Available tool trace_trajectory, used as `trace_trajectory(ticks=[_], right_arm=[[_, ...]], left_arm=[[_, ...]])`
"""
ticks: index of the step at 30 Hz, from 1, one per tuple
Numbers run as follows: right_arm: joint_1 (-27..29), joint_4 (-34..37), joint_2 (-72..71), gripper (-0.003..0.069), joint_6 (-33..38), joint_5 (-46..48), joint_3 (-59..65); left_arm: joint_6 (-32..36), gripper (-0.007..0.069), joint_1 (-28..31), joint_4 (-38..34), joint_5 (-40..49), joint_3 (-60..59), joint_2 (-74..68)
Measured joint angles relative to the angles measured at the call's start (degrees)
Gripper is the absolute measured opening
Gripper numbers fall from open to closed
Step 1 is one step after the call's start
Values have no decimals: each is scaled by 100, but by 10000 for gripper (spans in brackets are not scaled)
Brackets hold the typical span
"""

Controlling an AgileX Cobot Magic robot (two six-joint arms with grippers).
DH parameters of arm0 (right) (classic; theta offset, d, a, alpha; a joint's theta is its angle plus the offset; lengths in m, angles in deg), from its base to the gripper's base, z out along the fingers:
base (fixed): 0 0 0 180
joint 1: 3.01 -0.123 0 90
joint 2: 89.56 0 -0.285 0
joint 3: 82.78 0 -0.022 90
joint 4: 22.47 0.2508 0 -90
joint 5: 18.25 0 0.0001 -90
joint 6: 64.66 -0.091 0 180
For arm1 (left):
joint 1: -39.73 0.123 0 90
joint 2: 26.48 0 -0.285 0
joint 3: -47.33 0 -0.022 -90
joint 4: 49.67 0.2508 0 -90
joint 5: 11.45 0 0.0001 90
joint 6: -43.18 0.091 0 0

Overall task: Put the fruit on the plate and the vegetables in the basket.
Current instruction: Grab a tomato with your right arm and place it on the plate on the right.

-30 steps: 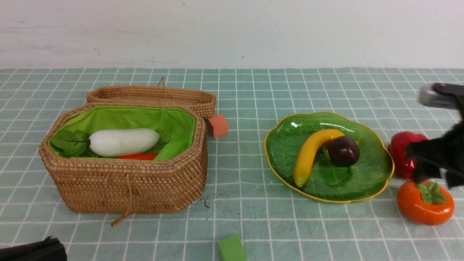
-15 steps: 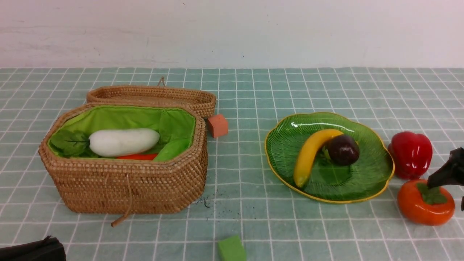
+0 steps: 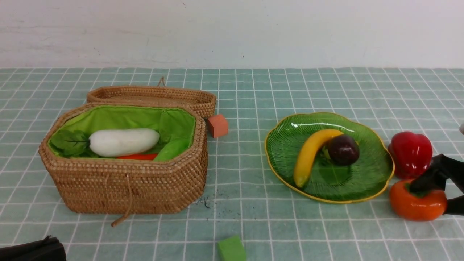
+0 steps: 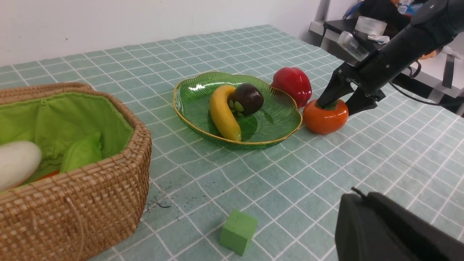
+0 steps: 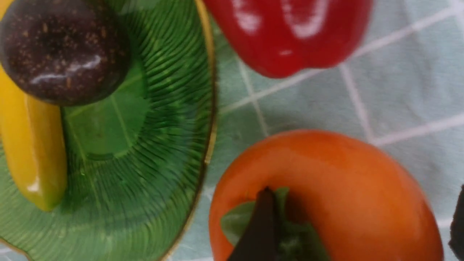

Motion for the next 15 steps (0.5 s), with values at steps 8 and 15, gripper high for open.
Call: trace_trajectory(ticks=[8,15], right_arm=[[-115,194,103,552,91,-3,-34],[-116,-247,-60,499,18,113,-63]], left_arm=[[0,-10,0,0,5,0,0],[0,-10,0,0,5,0,0]])
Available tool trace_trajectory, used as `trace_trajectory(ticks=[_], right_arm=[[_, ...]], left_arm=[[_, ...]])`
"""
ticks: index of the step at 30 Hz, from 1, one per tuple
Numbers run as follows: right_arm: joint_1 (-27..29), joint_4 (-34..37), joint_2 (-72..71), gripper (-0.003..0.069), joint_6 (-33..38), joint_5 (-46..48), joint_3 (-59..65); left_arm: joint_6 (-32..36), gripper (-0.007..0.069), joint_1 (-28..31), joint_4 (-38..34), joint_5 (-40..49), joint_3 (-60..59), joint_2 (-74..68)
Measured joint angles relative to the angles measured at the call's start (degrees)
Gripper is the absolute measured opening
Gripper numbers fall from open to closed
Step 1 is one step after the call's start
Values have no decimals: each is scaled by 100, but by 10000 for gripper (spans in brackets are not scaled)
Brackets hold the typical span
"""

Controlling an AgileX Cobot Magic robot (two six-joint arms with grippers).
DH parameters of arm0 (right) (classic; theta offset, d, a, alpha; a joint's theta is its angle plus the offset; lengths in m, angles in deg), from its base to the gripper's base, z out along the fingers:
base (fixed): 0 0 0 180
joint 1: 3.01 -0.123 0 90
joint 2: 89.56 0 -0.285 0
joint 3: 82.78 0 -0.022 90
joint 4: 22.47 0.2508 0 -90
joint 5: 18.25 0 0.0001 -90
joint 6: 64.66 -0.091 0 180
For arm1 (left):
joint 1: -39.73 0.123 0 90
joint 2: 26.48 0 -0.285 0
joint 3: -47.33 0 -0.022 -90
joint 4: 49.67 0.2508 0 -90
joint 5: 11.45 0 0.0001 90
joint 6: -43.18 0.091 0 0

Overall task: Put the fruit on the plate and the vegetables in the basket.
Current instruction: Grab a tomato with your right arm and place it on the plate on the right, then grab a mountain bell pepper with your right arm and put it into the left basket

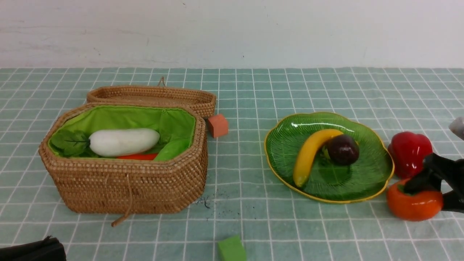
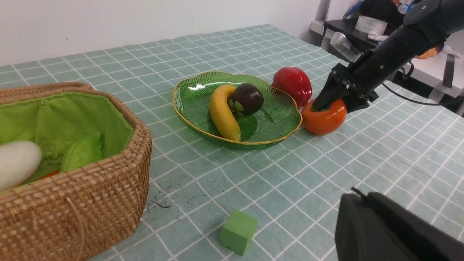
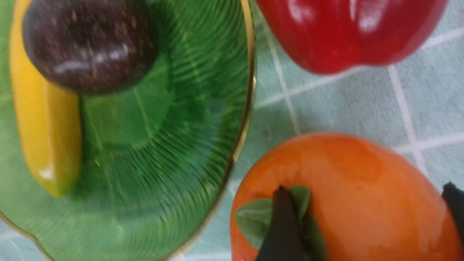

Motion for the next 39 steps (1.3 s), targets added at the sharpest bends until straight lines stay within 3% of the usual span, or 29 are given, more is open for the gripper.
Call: trace_trajectory(ticks=[4,6,8,12,16,20,22,24,27,29,33,37,39], right_arm=[[-6,-1141,-592,499,-1060,238,-51],[-149,-1331,-1025,499,-1472,278,-97],[-310,-1300,-1221,499,-1520,225,-121],[-1693,-650,-1366,499,-1022,-614,-135],[-2423,-472,-830,499,-798,-1428,-180],[-2684,-472,-304,499,-762,-1657,-367],[-2690,-471,-222,517,-758,-1675,-440],[-2685,-471,-180,626,-758,-1650,-572],[-2592,-599,-309,673,-784,-1347,-711],[-2438,-833,-483,674,-971,-870,-833],[-1976,-1782,-934,613,-2037,36,-1166],[-1768,-3658,-873,535,-3521,450,-1584],[-1761,-4022,-733,533,-3779,456,-1665]], left_arm=[[0,-10,0,0,-6,0,0],[0,-10,0,0,-88,0,0],[0,-10,0,0,-174,0,-5],[0,-10,0,0,-567,0,-276],[0,-10,0,0,-652,0,-465],[0,-8,0,0,-731,0,-516],[0,-6,0,0,-760,0,-516],[0,-6,0,0,-760,0,-516],[0,-5,0,0,-766,0,-516],[0,-3,0,0,-765,0,-516],[0,-2,0,0,-784,0,-516],[0,-2,0,0,-954,0,-516],[0,-2,0,0,-995,0,-516]])
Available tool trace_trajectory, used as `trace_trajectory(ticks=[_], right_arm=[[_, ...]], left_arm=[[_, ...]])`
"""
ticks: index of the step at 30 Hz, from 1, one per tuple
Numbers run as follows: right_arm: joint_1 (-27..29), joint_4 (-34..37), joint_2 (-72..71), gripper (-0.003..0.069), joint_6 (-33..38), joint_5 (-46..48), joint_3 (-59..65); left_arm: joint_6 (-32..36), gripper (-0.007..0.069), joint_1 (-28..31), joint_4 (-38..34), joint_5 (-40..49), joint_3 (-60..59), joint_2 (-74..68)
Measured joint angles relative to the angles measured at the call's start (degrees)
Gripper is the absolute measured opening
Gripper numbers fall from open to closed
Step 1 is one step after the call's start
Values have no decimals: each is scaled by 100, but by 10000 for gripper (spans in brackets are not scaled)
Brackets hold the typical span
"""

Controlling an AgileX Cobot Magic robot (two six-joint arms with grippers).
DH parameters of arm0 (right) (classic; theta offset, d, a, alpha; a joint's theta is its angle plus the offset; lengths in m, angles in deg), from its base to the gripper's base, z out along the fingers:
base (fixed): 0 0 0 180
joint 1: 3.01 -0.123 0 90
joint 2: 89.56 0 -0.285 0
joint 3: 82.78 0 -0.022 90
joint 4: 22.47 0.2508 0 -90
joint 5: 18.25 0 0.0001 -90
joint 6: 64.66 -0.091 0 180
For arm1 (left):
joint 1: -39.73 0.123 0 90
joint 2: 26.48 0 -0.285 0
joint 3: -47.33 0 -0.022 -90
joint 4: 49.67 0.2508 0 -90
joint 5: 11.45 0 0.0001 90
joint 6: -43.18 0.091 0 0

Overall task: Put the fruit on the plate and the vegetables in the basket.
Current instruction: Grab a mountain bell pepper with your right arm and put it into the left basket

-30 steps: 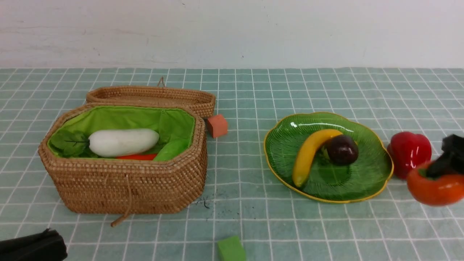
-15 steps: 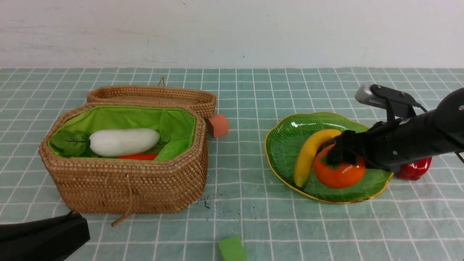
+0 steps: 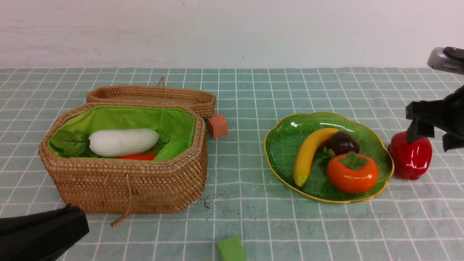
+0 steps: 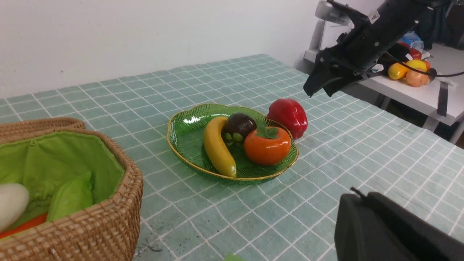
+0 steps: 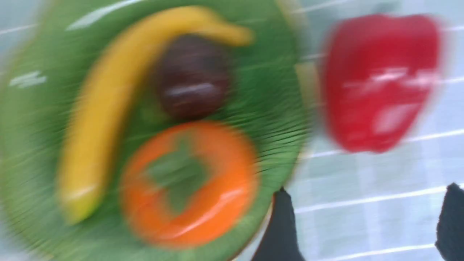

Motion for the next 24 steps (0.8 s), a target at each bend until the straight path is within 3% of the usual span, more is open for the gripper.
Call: trace_trajectory(ticks=[5,8,13,18,24], right_arm=[[26,-683,779,591,-499,0,-470],[106,-714,1077,619,-543,0,-633],[281,-344,1392,629,-502,-1,-731],[331,255,1613,629,8,67,-735],[338,323,1759,628,139,-23,-742]], left_arm=[[0,-2,0,0,-34,0,0],[0,-2,0,0,-34,0,0],[0,-2,0,0,-34,-4,0],[0,-2,0,0,-34,-4,0],[0,-2,0,0,-34,-4,0]])
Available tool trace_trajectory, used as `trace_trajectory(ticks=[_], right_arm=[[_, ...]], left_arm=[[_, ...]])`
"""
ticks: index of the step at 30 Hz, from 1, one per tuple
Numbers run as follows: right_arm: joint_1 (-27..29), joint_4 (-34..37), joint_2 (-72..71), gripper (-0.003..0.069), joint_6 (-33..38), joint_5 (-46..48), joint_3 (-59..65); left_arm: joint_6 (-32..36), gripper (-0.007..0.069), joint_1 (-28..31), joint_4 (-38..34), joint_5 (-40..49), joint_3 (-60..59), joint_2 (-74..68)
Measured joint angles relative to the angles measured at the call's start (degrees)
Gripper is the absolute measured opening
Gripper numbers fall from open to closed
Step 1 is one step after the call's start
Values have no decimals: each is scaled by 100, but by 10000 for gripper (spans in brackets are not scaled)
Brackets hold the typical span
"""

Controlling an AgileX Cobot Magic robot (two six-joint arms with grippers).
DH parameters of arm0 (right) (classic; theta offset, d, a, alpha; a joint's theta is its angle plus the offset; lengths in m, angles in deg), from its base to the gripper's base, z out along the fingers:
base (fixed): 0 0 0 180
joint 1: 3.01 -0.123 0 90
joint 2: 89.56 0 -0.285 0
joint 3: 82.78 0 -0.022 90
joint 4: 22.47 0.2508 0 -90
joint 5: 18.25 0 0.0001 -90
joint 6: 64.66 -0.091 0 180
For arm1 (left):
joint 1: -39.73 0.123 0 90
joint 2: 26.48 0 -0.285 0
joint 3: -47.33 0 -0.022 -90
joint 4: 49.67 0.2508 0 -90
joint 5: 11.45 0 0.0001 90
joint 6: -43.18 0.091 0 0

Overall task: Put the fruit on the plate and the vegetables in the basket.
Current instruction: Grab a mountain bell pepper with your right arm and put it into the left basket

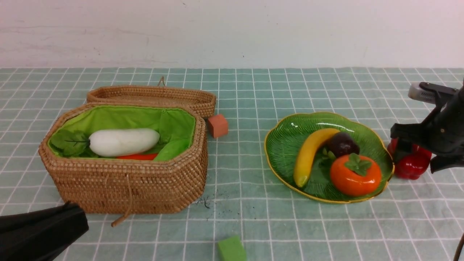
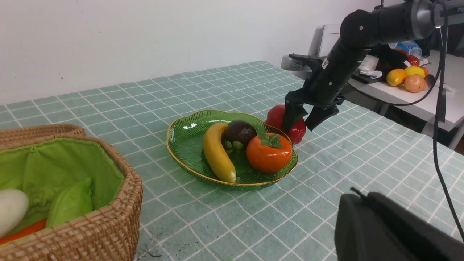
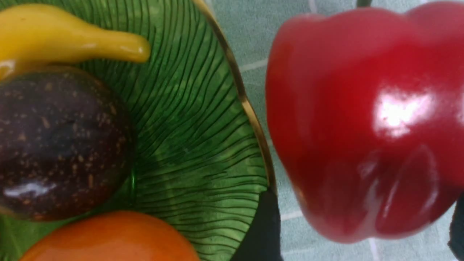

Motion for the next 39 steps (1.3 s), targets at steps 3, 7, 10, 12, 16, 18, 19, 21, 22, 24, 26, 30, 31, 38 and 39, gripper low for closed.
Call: trace_trajectory(ticks=[3,7,10,12,16,18,19,21,22,24,26,30,31,38,39], right_arm=[[53,38,74,626,10,0,0],[130,32,108,622,24,-30,0],[161,32,108,621,31,-86,0],[166,32,108,616,88,-163,0],[166,104,108,610,260,-265,0],[166,145,108,605,317,-309,0],[166,151,117,603,324,-336,0],[166,162,146,597,331,-415,0],[166,162,161,596,332,-424,-6],[166,162,214,594,337,-430,-20],[166,162,306,593,337,-430,-21],[166,162,440,593,344,-417,-21],[166,162,440,593,344,-417,-21],[166,162,440,591,344,-544,-40],[166,162,440,591,344,-561,-40]], left_arm=[[0,-2,0,0,-6,0,0],[0,-2,0,0,-6,0,0],[0,-2,0,0,-6,0,0],[0,-1,0,0,-6,0,0],[0,1,0,0,-6,0,0],[0,2,0,0,-6,0,0],[0,2,0,0,-6,0,0],[0,4,0,0,-6,0,0],[0,4,0,0,-6,0,0],[0,4,0,0,-6,0,0],[0,4,0,0,-6,0,0],[0,4,0,0,-12,0,0],[0,4,0,0,-12,0,0],[0,4,0,0,-12,0,0],[0,4,0,0,-12,0,0]])
